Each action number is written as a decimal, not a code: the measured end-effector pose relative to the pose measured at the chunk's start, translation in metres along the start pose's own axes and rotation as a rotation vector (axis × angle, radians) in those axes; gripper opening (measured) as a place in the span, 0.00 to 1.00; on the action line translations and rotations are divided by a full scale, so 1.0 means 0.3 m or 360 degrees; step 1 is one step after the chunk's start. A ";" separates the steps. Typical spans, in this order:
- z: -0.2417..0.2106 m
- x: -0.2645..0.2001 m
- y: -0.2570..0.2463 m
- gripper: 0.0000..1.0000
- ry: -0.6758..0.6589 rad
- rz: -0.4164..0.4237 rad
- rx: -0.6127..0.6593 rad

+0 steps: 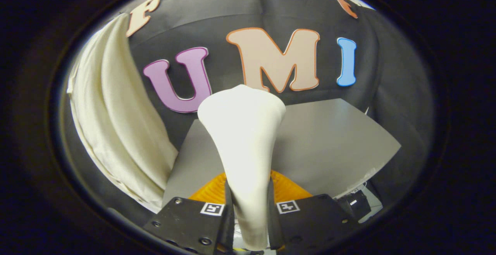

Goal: Iron the clothes twice with a garment steamer, once on the left side and once on the right side.

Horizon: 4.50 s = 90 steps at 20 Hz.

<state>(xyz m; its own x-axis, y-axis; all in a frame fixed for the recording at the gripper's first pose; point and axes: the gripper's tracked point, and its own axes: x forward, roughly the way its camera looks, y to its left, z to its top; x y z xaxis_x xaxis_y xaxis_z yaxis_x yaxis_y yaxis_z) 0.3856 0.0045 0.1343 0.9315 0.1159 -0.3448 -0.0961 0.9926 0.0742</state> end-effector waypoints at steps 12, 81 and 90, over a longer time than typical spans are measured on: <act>0.038 -0.446 0.298 0.34 -0.0392 0.0121 0.0010; -1.090 -0.199 1.239 0.34 0.0416 0.0103 -0.0278; -0.651 -0.418 1.062 0.34 0.0021 0.0118 -0.0151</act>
<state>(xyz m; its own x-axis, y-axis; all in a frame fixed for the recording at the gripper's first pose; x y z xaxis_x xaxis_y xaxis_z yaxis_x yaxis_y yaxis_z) 0.1697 0.3132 0.0184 0.9160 0.1891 -0.3539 -0.1979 0.9802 0.0116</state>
